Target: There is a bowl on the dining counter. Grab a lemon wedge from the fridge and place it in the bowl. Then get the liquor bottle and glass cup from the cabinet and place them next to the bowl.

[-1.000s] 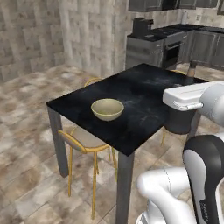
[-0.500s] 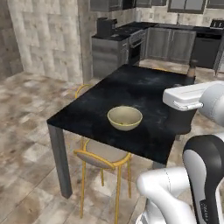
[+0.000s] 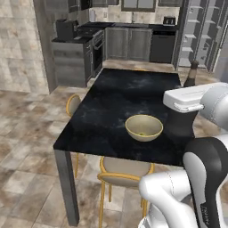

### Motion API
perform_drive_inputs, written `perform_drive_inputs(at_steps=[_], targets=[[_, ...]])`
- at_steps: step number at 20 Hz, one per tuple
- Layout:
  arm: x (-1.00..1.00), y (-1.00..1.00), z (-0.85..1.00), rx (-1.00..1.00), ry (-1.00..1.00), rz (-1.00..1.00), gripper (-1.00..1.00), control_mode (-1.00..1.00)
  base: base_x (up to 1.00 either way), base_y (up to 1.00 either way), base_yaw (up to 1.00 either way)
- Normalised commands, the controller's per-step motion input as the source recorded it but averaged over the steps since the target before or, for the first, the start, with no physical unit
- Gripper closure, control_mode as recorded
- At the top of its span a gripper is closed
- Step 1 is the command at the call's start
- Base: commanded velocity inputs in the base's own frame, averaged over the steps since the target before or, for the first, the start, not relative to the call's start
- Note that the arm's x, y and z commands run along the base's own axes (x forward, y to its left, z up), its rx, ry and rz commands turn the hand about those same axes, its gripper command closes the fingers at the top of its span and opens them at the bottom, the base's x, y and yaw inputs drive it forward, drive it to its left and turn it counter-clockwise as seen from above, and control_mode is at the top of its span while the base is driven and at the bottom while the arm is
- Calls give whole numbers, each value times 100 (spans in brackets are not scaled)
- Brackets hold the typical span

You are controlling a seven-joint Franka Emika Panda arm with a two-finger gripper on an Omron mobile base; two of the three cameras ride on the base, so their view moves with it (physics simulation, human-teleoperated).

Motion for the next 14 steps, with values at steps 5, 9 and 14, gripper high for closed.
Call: perform_drive_inputs(at_steps=[5,9,14], targets=[[0,0,0,0,0,0,100,100,24,100,-46],[0,0,0,0,0,0,100,100,22,100,-43],[0,0,0,0,0,0,100,100,-2,100,-35]])
